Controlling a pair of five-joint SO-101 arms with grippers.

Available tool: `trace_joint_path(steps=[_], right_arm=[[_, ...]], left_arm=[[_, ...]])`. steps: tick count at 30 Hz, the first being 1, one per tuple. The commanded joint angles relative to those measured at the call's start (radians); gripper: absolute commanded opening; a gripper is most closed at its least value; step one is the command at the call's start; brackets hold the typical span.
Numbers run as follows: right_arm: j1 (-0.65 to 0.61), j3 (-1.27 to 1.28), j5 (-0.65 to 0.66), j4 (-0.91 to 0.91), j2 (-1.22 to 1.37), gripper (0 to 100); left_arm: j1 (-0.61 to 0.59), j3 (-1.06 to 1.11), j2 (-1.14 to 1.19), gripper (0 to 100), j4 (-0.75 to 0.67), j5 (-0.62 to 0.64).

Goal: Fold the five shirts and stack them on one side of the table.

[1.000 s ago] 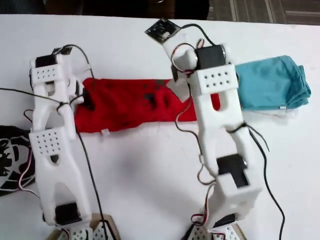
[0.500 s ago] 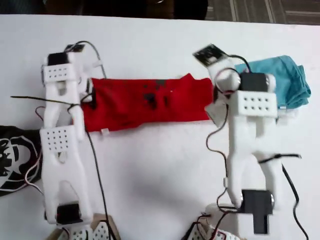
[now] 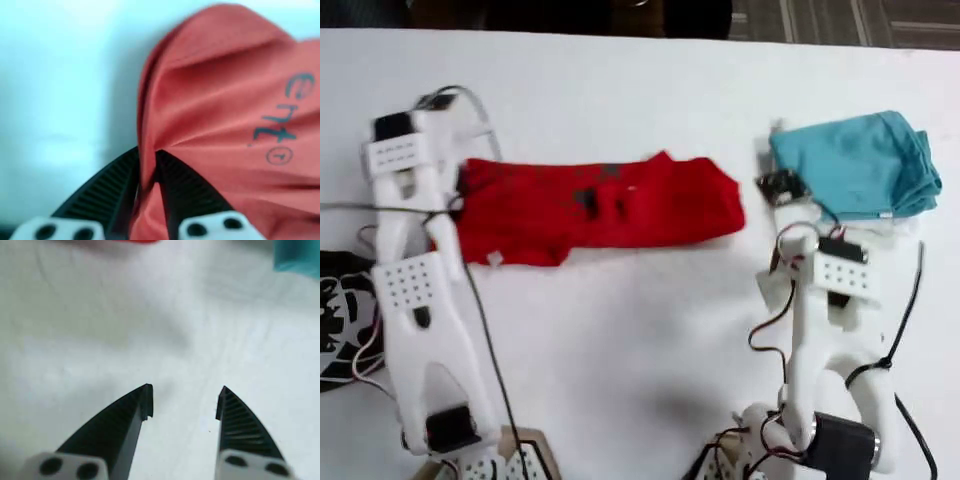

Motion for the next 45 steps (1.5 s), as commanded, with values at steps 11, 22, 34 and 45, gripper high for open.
trace_joint_path(steps=[11, 22, 34, 45], right_arm=[[0.016, 0.265, 0.005, -0.308, -0.05, 20.5], [0.016, 0.269, 0.005, -0.311, -0.048, 20.5], [0.018, 0.278, 0.005, -0.32, -0.048, 20.5], [0.038, 0.278, 0.003, -0.323, -0.048, 20.5]], left_arm=[[-0.052, 0.051, -0.354, 3, 0.017, -0.04], [0.35, 0.4, -0.758, 3, 0.014, 0.052], [0.73, 0.374, -0.741, 3, -0.054, 0.064], [0.856, 0.348, -0.548, 3, -0.256, 0.064]])
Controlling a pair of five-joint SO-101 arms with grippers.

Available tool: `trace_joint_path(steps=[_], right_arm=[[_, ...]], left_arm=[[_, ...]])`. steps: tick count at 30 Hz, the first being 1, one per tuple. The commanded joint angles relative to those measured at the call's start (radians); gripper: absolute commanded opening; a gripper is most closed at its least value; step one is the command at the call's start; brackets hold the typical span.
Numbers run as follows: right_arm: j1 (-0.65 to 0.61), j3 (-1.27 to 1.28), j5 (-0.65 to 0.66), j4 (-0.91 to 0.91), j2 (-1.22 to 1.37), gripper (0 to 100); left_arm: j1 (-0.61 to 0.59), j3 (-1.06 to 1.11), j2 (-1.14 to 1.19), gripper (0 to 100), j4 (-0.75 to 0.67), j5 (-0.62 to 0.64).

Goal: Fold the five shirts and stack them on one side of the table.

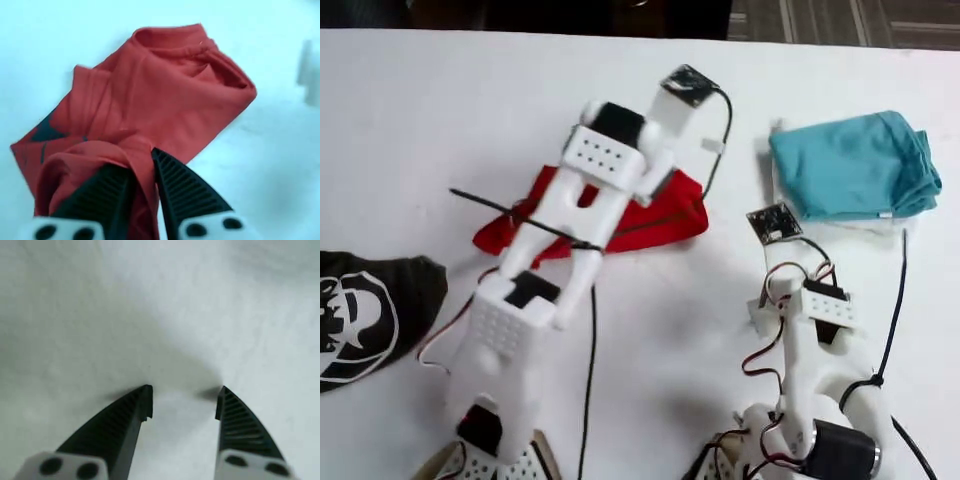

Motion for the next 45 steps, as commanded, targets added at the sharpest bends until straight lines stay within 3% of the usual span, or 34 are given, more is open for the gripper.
trace_joint_path(steps=[1, 12, 18, 22, 24, 30, 34, 37, 45], right_arm=[[0.019, 0.002, 0.003, -0.025, -0.027, 20.5], [0.021, 0.002, 0.003, -0.025, -0.027, 20.5], [0.021, 0.002, 0.003, -0.025, -0.027, 20.5], [0.021, 0.002, 0.003, -0.024, -0.027, 20.5], [0.021, 0.002, 0.003, -0.024, -0.027, 20.5], [0.021, 0.002, 0.003, -0.024, -0.027, 20.5], [0.021, 0.002, 0.003, -0.024, -0.028, 20.6], [0.021, 0.002, 0.003, -0.024, -0.028, 20.6], [0.021, 0.002, 0.003, -0.024, -0.028, 20.7]], left_arm=[[0.043, -0.068, 0.008, 3, -0.04, 0.008], [0.084, -0.274, 0.155, 4, -0.029, 0.003], [0.071, -0.412, 0.183, 29, 0.066, 0.002], [0.011, -0.656, 0.187, 26, 0.232, -0.023], [-0.063, -0.693, 0.18, 24, 0.235, -0.055], [-0.27, -0.555, 0.172, 23, 0.233, -0.13], [-0.333, -0.38, 0.175, 23, 0.229, -0.14], [-0.327, -0.294, 0.175, 23, 0.227, -0.133], [-0.13, -0.18, 0.176, 23, 0.161, -0.13]])
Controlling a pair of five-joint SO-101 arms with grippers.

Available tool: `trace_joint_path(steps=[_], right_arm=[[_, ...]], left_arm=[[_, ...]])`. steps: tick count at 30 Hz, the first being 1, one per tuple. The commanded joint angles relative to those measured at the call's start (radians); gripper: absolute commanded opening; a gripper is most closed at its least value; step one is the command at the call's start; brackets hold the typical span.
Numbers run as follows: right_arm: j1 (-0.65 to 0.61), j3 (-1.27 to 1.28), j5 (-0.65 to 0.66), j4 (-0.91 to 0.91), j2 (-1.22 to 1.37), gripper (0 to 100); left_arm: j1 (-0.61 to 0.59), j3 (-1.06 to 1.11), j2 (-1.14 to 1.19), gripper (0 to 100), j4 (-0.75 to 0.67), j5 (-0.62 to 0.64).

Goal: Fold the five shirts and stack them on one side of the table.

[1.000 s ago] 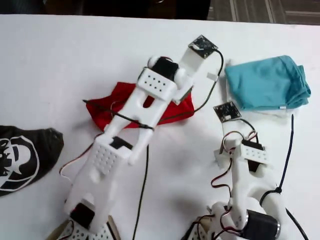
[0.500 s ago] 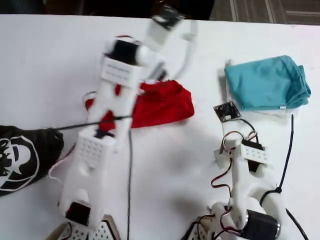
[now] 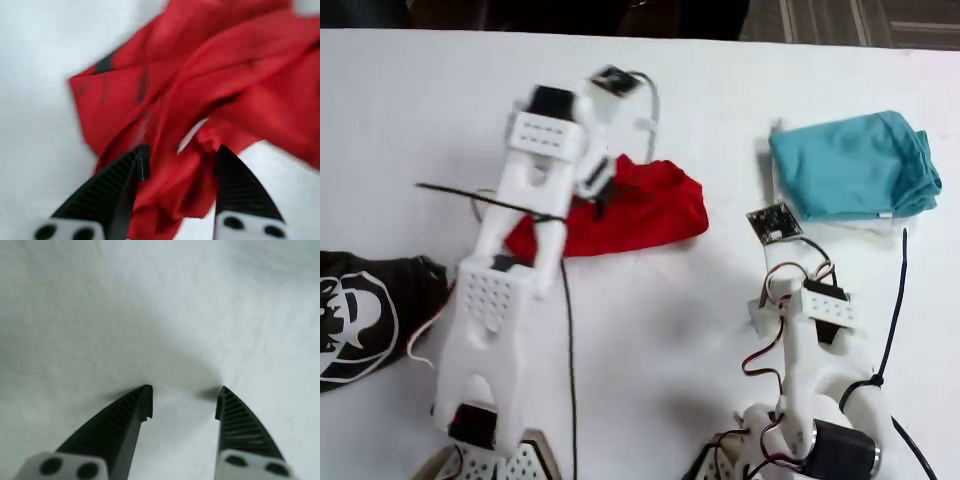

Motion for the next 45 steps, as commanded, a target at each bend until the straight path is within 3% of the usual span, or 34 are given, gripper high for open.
trace_joint_path(steps=[1, 8, 15, 22, 27, 37, 45], right_arm=[[0.021, 0.002, 0.003, -0.024, -0.028, 20.7], [0.022, 0.002, 0.003, -0.024, -0.03, 20.7], [0.024, 0.002, 0.003, -0.024, -0.03, 20.7], [0.024, 0.002, 0.003, -0.024, -0.03, 20.7], [0.024, 0.002, 0.003, -0.025, -0.03, 20.6], [0.024, 0.002, 0.003, -0.025, -0.03, 20.6], [0.022, 0.002, 0.003, -0.025, -0.028, 20.6]], left_arm=[[0.101, 0.028, -0.023, 23, -0.066, 0.0], [0.261, 0.033, -0.034, 23, -0.077, 0.0], [0.273, 0.033, -0.035, 23, -0.072, 0.0], [0.284, -0.128, -0.103, 23, 0.023, 0.0], [0.186, -0.185, -0.19, 23, 0.021, -0.003], [-0.183, -0.117, -0.097, 23, 0.021, -0.021], [-0.307, -0.012, -0.066, 23, 0.02, -0.135]])
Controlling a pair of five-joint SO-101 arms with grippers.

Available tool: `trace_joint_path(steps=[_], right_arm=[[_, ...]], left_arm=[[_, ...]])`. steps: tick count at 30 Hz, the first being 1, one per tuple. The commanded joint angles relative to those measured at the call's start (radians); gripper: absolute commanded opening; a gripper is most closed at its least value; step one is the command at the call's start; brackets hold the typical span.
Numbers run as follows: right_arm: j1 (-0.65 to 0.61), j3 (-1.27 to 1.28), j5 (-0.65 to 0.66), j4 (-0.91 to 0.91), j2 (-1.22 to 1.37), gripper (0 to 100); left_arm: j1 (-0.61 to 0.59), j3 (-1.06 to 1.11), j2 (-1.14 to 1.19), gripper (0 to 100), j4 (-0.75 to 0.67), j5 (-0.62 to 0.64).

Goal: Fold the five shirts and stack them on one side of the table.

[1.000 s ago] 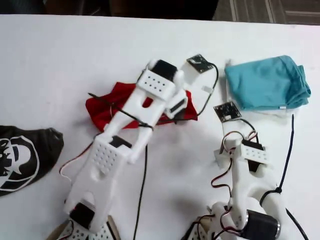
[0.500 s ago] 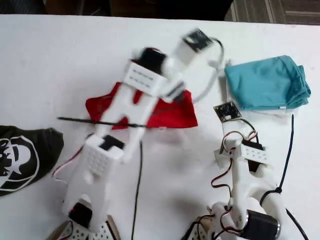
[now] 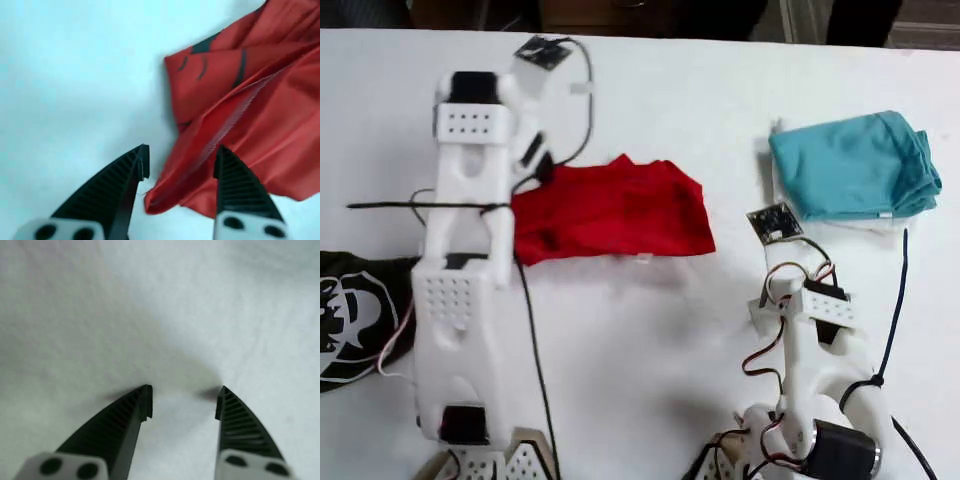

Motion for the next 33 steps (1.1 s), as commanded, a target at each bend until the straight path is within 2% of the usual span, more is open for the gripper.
trace_joint_path(steps=[1, 10, 17, 19, 22, 30, 33], right_arm=[[0.019, 0.002, 0.003, -0.025, -0.028, 20.6], [0.018, 0.002, 0.003, -0.025, -0.028, 20.6], [0.018, 0.002, 0.003, -0.025, -0.028, 20.6], [0.018, 0.002, 0.003, -0.025, -0.028, 20.6], [0.018, 0.002, 0.003, -0.025, -0.028, 20.6], [0.018, 0.002, 0.003, -0.025, -0.028, 20.6], [0.018, 0.002, 0.003, -0.025, -0.028, 20.6]], left_arm=[[-0.025, 0.025, 0.008, 23, 0.015, -0.028], [0.055, 0.033, 0.15, 23, -0.043, -0.026], [0.04, 0.031, 0.184, 22, -0.049, -0.026], [0.037, 0.031, 0.184, 18, -0.049, -0.026], [0.038, 0.03, 0.183, 2, -0.051, -0.023], [0.117, -0.237, 0.153, 3, 0.021, 0.026], [0.176, -0.245, 0.087, 3, 0.021, 0.055]])
